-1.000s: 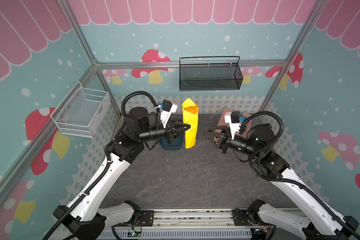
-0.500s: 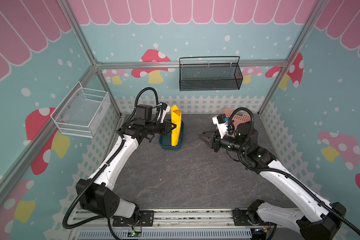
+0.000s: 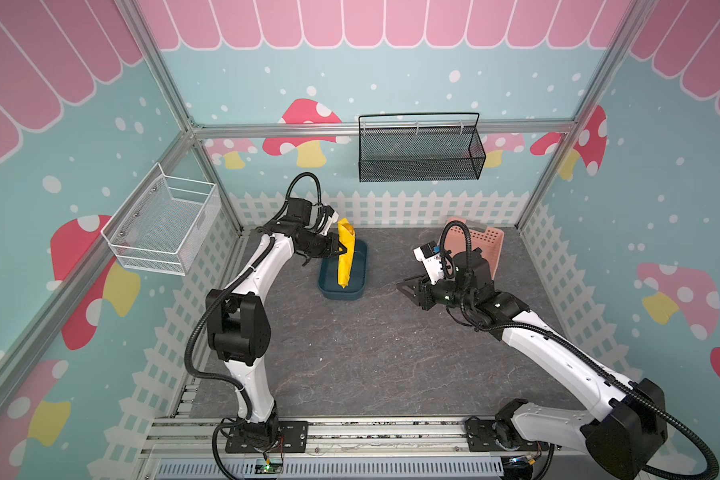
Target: Place the utensils on the paper napkin and roll it up
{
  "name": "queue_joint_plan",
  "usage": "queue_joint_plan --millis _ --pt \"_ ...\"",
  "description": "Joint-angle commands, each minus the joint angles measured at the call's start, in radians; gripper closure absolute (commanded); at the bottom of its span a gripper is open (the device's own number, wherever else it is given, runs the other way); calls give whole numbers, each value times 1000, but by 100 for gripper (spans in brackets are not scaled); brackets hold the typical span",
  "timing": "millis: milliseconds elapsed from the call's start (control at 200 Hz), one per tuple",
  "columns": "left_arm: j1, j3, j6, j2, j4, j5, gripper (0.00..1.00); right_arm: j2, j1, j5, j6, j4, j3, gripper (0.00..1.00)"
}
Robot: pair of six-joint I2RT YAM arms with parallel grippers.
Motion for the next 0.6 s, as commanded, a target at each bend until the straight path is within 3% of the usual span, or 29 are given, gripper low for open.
queue_joint_plan --millis 0,330,505,595 --pt "26 90 20 75 -81 41 100 -9 -6 -12 -10 3 -16 69" --pt "33 312 -18 310 -169 68 100 19 -10 -20 -12 2 -5 69" --pt "23 330 -27 301 -170 75 100 36 -26 14 7 -16 -8 69" --pt "13 329 -20 270 -168 102 100 54 -65 -50 30 11 -14 70"
